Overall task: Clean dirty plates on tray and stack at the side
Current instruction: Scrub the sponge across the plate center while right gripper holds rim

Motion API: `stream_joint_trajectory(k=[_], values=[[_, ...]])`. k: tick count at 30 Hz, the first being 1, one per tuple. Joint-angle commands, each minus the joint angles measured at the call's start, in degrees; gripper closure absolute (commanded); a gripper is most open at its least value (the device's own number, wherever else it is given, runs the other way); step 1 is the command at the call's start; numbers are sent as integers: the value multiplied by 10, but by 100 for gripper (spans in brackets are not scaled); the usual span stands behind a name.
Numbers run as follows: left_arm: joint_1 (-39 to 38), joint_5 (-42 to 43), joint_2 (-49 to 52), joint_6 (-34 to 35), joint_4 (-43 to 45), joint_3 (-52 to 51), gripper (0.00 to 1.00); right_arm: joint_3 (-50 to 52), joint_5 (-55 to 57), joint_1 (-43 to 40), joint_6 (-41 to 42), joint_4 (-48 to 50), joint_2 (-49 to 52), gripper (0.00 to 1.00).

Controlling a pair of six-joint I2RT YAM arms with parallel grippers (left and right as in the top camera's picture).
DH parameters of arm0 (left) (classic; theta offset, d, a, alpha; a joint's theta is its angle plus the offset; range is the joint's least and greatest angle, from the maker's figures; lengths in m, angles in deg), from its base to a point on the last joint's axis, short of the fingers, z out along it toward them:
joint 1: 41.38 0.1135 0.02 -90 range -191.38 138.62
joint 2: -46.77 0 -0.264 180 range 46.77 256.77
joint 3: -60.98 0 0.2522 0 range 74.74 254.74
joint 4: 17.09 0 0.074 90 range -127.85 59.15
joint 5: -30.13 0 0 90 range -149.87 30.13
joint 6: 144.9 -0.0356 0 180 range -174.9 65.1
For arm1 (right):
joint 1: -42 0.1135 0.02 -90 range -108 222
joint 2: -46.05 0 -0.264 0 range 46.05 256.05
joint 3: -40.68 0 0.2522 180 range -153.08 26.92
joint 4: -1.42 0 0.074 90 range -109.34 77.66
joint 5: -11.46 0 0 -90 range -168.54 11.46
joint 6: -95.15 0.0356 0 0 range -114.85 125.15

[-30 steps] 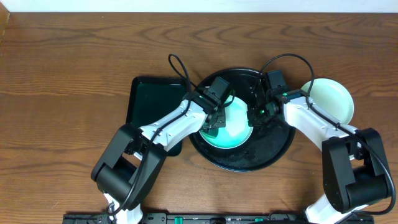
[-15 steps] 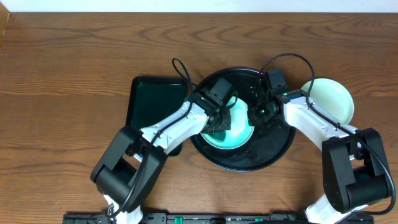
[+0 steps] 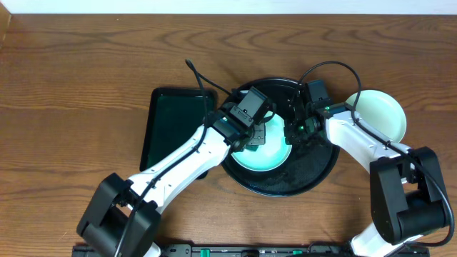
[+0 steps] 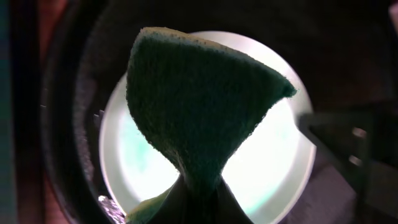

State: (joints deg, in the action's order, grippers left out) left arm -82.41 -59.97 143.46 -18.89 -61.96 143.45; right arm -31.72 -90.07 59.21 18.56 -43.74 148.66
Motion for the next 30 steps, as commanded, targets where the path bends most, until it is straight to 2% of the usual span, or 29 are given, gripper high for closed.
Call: stream_joint_trajectory(k=[1, 11, 14, 24, 30], values=[[3, -56, 18, -3, -1, -3, 93, 3, -3, 5, -2, -1, 7, 99], [7, -56, 94, 4, -4, -3, 93, 3, -3, 5, -2, -1, 7, 99], [7, -52, 118, 41, -12, -3, 92, 3, -3, 5, -2, -1, 7, 99], [7, 88, 138, 43, -6, -3, 92, 3, -3, 5, -2, 0, 7, 99], [8, 162, 113, 22, 23, -3, 93, 3, -3, 5, -2, 0, 7, 99]])
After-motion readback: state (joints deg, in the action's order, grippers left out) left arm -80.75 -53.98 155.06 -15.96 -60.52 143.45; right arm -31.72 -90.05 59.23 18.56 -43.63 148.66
